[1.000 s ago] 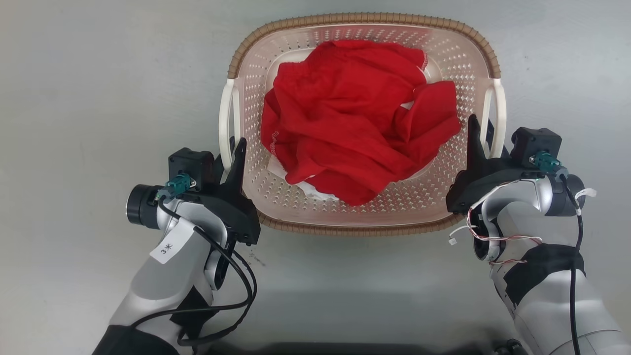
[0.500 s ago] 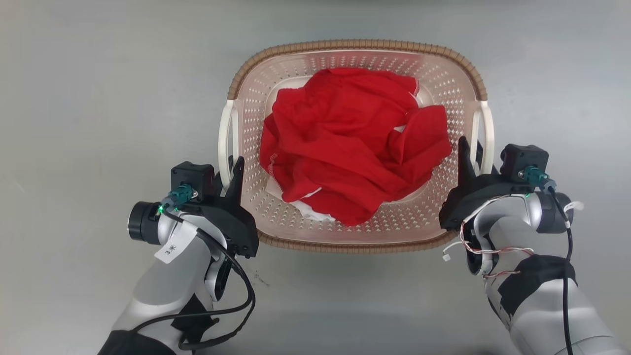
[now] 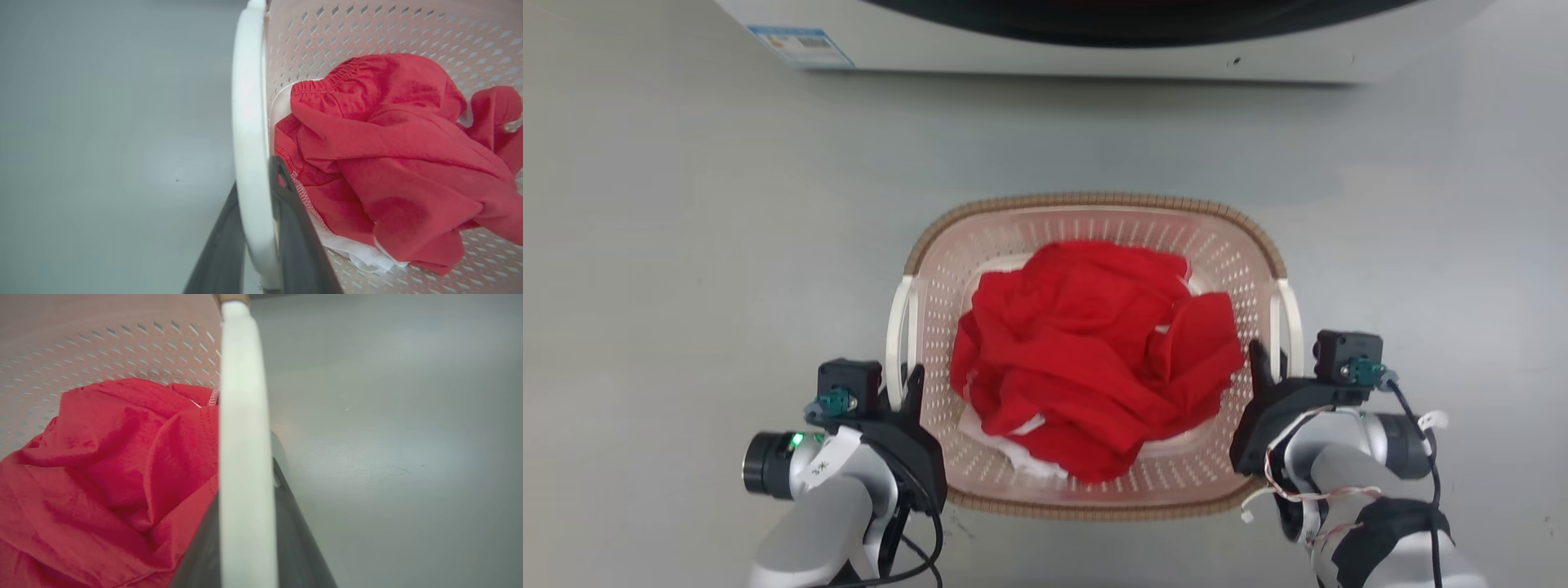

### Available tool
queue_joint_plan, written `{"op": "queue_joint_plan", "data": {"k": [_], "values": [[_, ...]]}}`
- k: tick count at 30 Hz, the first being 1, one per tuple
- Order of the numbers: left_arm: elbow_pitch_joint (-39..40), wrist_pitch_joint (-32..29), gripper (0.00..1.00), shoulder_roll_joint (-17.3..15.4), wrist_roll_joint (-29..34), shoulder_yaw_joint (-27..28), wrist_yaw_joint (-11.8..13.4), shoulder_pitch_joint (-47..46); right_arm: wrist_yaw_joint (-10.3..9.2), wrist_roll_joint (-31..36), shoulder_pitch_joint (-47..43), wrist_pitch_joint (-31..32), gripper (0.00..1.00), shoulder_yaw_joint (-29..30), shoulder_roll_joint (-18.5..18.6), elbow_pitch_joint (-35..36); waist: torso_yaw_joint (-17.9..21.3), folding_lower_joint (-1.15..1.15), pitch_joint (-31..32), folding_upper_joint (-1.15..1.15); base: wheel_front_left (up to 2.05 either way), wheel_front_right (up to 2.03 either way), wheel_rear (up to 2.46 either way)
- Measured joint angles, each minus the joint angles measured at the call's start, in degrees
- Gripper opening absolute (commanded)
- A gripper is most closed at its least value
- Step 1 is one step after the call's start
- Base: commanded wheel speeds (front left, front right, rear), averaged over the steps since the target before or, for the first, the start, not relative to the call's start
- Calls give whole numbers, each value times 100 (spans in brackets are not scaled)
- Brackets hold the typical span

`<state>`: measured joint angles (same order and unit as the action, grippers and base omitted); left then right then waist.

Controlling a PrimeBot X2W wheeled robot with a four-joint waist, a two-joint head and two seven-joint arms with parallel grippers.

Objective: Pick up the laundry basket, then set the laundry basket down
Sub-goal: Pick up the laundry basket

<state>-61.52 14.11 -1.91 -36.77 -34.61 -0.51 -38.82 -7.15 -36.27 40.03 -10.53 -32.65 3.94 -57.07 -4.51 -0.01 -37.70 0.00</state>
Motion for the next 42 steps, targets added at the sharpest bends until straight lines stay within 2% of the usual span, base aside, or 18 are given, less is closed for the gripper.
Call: {"op": "queue_joint_plan", "data": {"k": [14,28,42], "values": [[-502,-322,0,2,-261,-218,-104,711,-19,-871,-791,666,0,-849,-19,23,30,0,1151,0,0,0,0],[-686,-791,0,-1,-598,-397,-159,1416,-53,-1678,-1436,1305,0,-1482,-16,42,141,-1,2334,-1,0,0,0],[-843,-1106,0,-13,-712,-552,-209,2065,-100,-2254,-2109,1574,0,-2041,-12,86,217,-1,3483,-1,0,0,0]]}}
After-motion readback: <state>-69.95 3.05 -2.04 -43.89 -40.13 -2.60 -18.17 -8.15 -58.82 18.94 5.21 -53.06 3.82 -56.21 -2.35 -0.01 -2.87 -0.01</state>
